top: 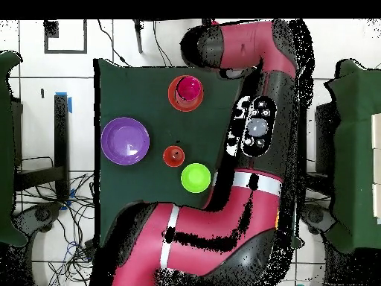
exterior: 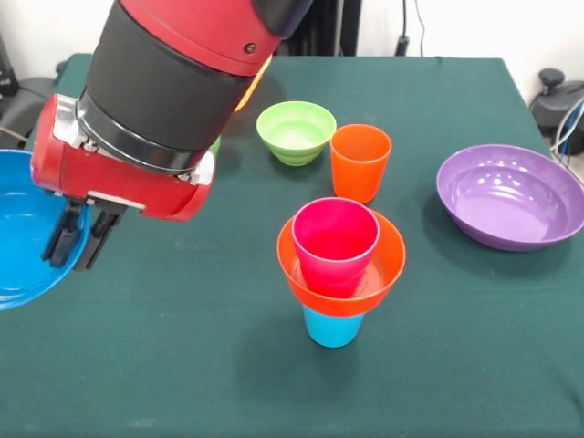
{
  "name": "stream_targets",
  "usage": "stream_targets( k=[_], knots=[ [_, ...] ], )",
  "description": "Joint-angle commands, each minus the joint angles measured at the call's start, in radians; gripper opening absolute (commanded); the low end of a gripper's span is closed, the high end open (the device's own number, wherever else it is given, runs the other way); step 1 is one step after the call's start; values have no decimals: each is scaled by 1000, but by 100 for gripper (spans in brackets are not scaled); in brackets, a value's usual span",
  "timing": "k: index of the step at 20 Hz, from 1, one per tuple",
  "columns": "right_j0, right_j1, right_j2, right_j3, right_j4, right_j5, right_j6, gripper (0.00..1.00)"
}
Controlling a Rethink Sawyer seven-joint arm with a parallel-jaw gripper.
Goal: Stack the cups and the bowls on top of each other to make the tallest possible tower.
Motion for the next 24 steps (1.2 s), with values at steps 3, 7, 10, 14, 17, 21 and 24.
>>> stream_targets(
  k=[3,7,10,14,17,21,24],
  knots=[
    [65,55,-109,-144,-62,163,309,0],
    [78,88,-154,-191,-45,197,418,0],
    [77,116,-176,-238,-33,235,448,0],
    [75,135,-195,-251,-21,223,489,0],
    [77,140,-210,-225,-20,174,564,0],
    [85,137,-229,-176,-22,120,616,0],
    [85,135,-233,-151,-8,106,650,0]
  ],
)
